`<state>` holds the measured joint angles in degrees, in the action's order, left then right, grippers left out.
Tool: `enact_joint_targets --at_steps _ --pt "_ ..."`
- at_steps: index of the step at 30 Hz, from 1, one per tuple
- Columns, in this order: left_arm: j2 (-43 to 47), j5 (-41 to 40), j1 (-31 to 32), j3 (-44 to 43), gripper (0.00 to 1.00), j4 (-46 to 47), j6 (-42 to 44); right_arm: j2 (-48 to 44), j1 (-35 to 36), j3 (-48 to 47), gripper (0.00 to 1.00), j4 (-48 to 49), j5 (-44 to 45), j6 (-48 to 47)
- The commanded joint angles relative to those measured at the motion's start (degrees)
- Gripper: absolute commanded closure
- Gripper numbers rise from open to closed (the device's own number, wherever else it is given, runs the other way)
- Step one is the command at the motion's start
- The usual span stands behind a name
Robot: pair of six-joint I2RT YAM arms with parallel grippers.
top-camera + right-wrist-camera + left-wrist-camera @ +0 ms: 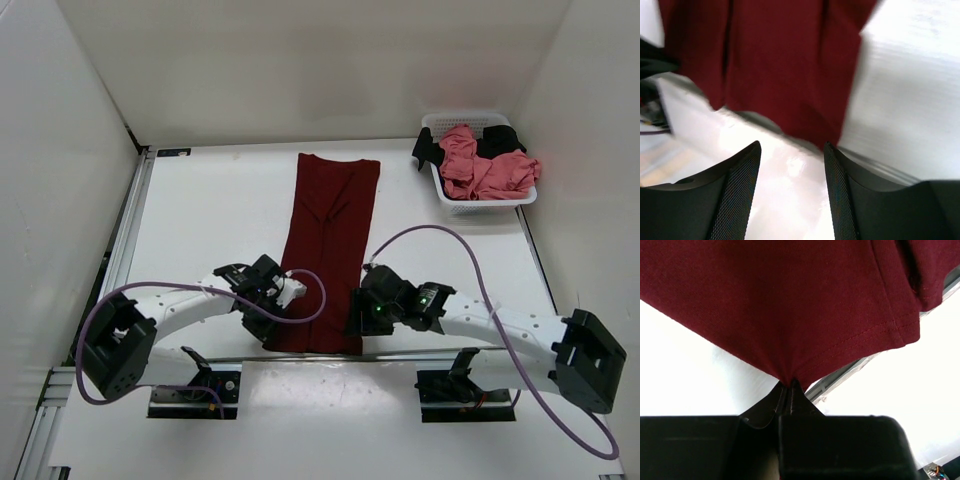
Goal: Fold and stack the t-shirts
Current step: Grab the bottom of the folded rectangular tshirt with both arms
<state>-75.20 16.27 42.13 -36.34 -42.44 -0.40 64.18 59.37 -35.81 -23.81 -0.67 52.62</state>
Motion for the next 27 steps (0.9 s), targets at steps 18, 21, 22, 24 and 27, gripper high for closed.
enact_joint_targets --at_steps 18,21,22,24,27 --pt "2.95 -1.24 1.38 -0.75 0.90 -3.88 0.40 10.62 -0.22 8.03 0.57 14.84 -7.77 0.63" --pt "3.56 -1.77 1.38 -1.37 0.90 -3.88 0.40 8.68 -0.22 9.18 0.58 14.07 -7.77 1.78" --pt "3.57 -1.77 1.38 -1.89 0.90 -3.88 0.40 7.98 -0.22 9.79 0.58 13.54 -7.77 2.31" --pt "3.57 -1.77 1.38 -1.90 0.90 -3.88 0.40 5.61 0.39 10.41 0.47 11.78 -7.16 2.31" --pt "3.57 -1.77 1.38 -1.90 0.90 -3.88 0.40 4.46 0.39 10.94 0.45 11.07 -5.76 2.31"
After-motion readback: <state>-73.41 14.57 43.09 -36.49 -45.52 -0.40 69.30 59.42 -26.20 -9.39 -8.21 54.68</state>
